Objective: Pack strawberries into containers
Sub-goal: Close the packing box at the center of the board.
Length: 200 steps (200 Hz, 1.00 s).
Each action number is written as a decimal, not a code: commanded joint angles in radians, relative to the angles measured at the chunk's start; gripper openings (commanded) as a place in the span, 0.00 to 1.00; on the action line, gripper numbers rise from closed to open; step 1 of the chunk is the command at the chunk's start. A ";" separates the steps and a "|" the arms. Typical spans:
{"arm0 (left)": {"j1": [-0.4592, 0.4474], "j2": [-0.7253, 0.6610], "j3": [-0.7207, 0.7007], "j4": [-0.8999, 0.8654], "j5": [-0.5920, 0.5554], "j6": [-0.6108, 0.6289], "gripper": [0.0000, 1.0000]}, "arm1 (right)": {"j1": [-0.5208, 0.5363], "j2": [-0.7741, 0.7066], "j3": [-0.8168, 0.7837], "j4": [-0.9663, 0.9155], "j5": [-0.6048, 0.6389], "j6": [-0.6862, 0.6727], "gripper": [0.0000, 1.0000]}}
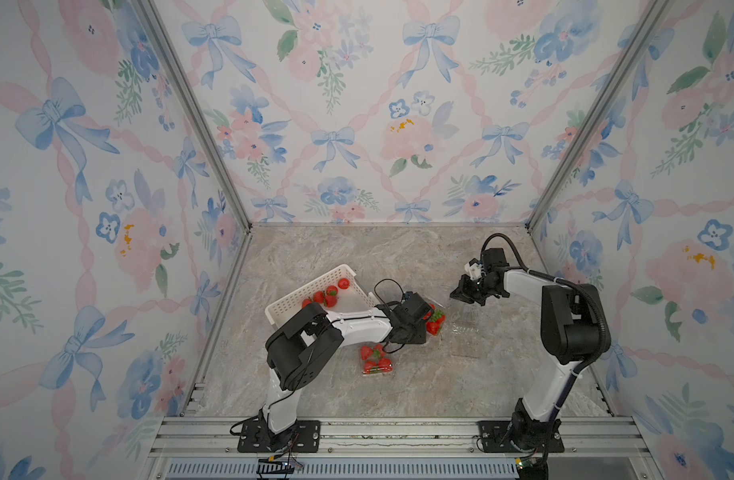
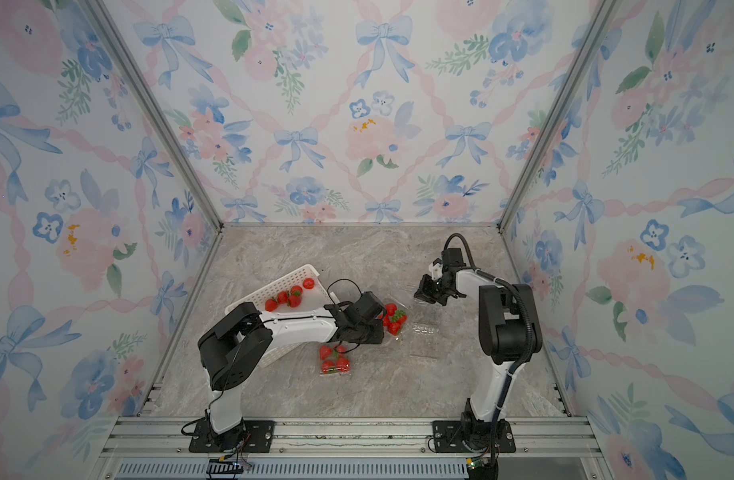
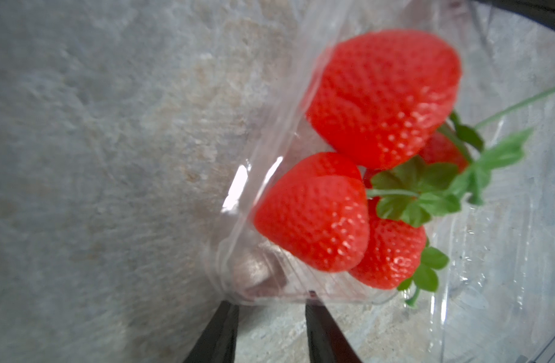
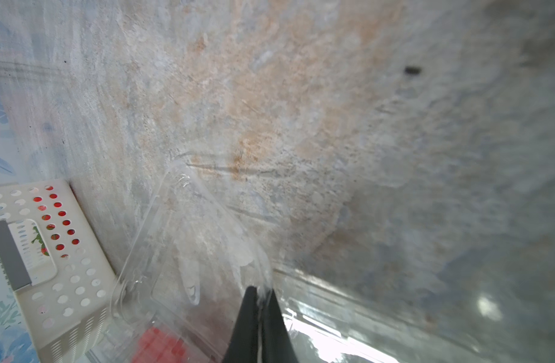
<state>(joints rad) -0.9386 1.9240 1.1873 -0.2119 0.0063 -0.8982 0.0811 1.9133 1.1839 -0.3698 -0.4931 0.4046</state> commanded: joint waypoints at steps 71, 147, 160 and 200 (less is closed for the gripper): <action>0.026 -0.105 -0.049 0.001 0.004 -0.002 0.42 | 0.043 0.033 0.047 -0.002 0.018 0.051 0.08; 0.026 -0.076 -0.049 0.001 0.008 -0.004 0.42 | 0.032 -0.016 -0.005 0.022 0.016 0.051 0.09; 0.025 -0.072 -0.049 0.002 0.008 -0.004 0.42 | 0.031 -0.023 -0.015 0.025 0.018 0.051 0.08; 0.026 -0.075 -0.064 0.001 0.008 -0.004 0.42 | 0.025 -0.070 -0.051 0.051 0.020 0.045 0.09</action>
<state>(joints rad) -0.9199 1.8427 1.1465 -0.2100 0.0200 -0.8989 0.1112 1.9022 1.1652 -0.3309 -0.4774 0.4534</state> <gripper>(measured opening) 0.423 0.085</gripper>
